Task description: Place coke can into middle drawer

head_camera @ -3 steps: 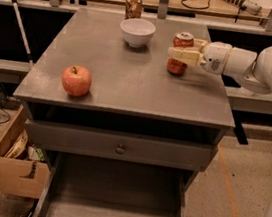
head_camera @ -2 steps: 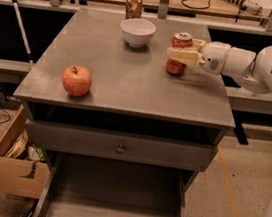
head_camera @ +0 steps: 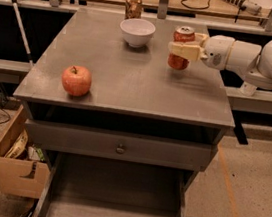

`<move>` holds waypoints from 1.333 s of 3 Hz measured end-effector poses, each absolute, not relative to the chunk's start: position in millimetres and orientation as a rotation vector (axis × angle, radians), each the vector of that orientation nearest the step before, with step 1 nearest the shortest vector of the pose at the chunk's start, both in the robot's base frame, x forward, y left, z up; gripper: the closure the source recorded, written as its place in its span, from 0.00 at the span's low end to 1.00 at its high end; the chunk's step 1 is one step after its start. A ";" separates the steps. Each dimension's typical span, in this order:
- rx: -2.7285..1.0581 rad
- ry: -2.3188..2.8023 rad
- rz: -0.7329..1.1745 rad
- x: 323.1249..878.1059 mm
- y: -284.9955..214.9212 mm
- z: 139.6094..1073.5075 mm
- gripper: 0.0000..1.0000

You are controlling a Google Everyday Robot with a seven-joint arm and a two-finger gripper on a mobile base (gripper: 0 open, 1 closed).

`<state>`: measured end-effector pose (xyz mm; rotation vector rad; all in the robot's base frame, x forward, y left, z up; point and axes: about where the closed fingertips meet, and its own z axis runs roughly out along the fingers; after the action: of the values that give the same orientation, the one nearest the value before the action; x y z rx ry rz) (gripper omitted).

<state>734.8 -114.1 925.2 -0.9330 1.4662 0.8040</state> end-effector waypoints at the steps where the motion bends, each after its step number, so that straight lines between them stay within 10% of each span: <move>1: -0.945 1.451 0.708 681.3 -112.0 969.0 1.00; 4: -0.975 1.457 0.783 493.8 -127.8 903.3 1.00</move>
Offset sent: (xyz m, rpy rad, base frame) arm -0.1868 0.0049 0.0107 -0.0899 -0.0630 -0.0054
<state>493.8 -127.8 903.3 -0.9752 1.4572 0.7826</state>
